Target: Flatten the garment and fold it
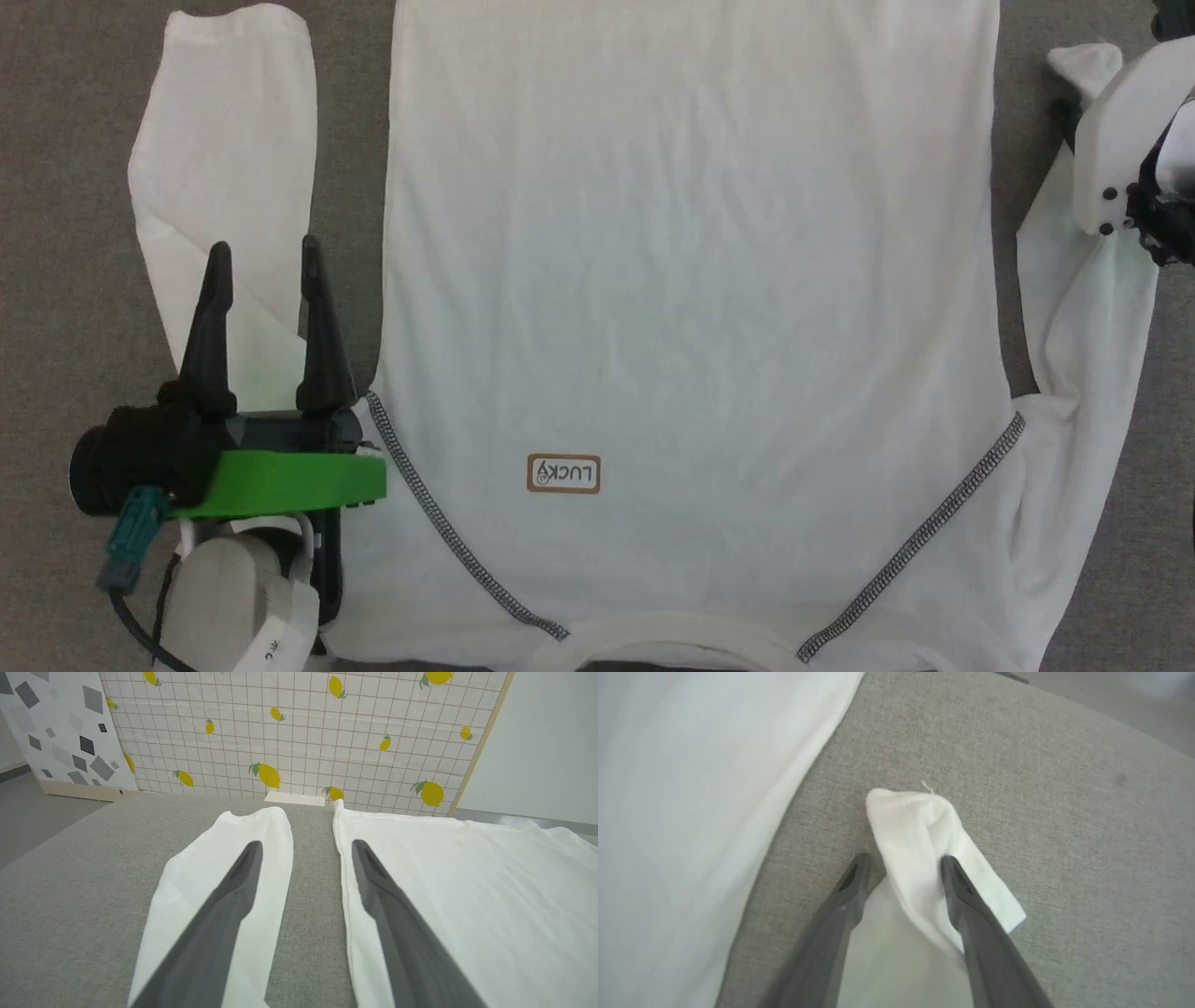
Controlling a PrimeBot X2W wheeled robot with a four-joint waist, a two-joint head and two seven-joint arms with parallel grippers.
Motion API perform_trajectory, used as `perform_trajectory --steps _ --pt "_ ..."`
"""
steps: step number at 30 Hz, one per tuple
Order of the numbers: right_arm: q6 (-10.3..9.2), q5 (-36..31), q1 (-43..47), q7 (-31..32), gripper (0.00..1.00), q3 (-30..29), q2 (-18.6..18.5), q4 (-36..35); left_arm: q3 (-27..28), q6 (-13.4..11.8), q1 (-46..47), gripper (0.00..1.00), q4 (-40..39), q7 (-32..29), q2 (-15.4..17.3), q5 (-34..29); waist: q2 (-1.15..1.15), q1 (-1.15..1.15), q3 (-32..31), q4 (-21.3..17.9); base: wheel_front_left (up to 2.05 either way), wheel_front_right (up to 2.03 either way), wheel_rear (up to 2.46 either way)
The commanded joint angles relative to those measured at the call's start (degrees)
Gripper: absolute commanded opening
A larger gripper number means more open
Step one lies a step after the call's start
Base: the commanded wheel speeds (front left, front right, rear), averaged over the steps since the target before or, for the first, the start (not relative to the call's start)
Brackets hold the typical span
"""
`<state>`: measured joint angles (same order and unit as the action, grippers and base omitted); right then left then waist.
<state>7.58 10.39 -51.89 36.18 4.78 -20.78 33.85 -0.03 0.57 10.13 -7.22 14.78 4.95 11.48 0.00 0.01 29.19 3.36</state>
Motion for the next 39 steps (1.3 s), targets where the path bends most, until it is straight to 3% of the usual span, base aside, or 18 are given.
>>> perform_trajectory --steps 1,6,13,20,26,31,39 --pt "-0.09 1.55 -0.26 -1.14 0.00 -0.05 -0.43 0.67 -0.01 0.79 1.30 1.00 0.55 0.21 -0.56 -0.72 0.00 -0.01 -1.22 -0.42 0.00 0.00 0.00" --pt "-0.09 9.66 2.45 -6.56 0.00 -6.05 -1.54 -0.35 -0.48 2.08 1.33 1.00 2.19 0.21 -1.31 -0.63 0.00 -0.01 -5.40 -1.02 0.00 0.00 0.00" --pt "-0.09 18.41 15.58 -7.86 0.00 -21.62 -5.92 -5.51 0.58 2.54 -1.72 1.00 2.73 0.21 -1.87 0.30 0.00 -0.01 -12.16 -2.52 0.00 0.00 0.00" --pt "-0.09 16.93 29.06 -6.32 0.00 -38.05 -3.79 -11.28 2.47 2.01 -6.21 1.00 1.74 0.21 -2.03 1.18 0.00 -0.01 -16.28 -4.16 0.00 0.00 0.00" --pt "-0.09 10.54 31.59 -5.13 0.00 -45.68 0.90 -17.67 3.28 1.33 -8.78 1.00 1.01 0.21 -2.06 2.23 0.00 -0.01 -18.10 -4.55 0.00 0.00 0.00" --pt "-0.09 8.21 32.50 -3.56 0.00 -43.90 1.85 -23.82 3.33 1.12 -9.52 1.00 0.73 0.21 -2.06 2.41 0.00 -0.01 -19.37 -3.95 0.00 0.00 0.00" --pt "-0.09 13.40 36.92 1.39 0.00 -23.58 4.78 -39.64 3.38 1.18 -10.76 1.00 0.77 0.22 -2.07 2.38 0.00 -0.01 -21.89 -3.12 0.00 0.00 0.00"
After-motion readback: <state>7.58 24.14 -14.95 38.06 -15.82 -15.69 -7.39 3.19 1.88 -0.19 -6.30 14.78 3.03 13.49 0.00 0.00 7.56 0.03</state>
